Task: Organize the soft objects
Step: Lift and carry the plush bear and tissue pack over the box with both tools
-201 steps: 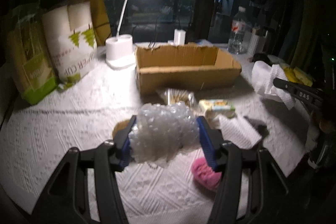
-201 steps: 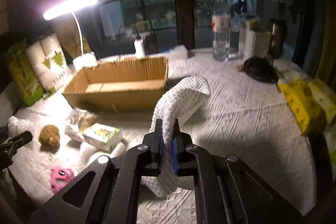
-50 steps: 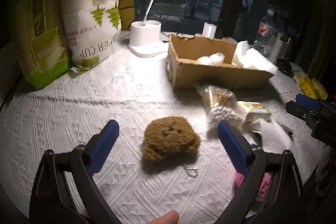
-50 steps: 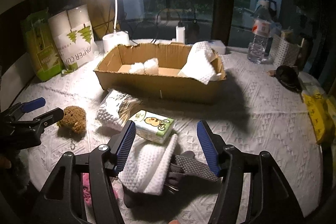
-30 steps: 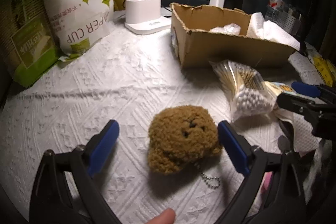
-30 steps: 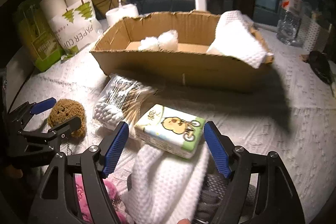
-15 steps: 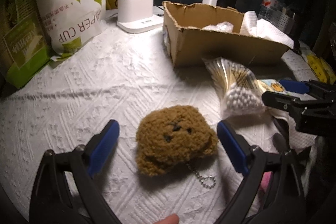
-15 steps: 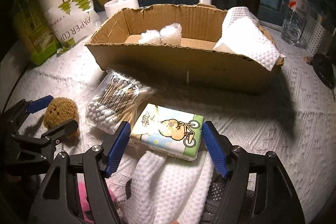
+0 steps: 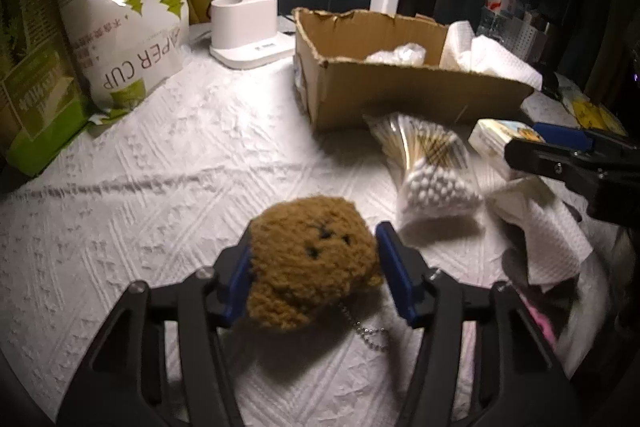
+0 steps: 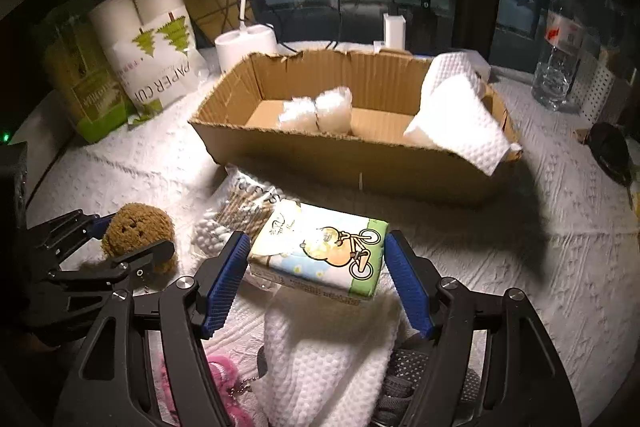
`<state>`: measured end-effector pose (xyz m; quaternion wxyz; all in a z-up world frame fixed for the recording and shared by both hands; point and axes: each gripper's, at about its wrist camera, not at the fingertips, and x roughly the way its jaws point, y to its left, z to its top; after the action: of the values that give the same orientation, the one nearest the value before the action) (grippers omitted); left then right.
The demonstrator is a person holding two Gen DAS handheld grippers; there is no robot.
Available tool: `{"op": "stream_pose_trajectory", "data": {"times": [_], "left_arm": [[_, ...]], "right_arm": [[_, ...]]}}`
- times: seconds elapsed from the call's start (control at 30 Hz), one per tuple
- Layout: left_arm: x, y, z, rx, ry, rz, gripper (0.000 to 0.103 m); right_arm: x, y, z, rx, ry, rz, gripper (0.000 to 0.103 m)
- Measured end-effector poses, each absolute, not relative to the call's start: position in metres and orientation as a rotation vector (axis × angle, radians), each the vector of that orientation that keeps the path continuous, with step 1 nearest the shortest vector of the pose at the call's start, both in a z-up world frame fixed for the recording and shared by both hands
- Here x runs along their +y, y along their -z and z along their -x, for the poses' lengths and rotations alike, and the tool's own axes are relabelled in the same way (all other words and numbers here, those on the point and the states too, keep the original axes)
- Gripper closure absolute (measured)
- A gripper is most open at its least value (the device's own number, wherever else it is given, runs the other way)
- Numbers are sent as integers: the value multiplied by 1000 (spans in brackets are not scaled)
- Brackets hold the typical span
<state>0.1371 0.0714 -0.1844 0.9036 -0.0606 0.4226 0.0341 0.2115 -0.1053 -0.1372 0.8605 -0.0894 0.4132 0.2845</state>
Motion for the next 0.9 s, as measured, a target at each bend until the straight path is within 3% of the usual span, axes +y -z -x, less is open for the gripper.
{"op": "stream_pose_trajectory", "data": {"times": [0.3, 0.9], "left_arm": [[74, 171, -134, 846, -68, 133, 59], [61, 113, -149, 709, -14, 128, 59]], "right_arm": [[-115, 114, -207, 815, -616, 171, 30], [-139, 85, -215, 735, -628, 135, 30]]}}
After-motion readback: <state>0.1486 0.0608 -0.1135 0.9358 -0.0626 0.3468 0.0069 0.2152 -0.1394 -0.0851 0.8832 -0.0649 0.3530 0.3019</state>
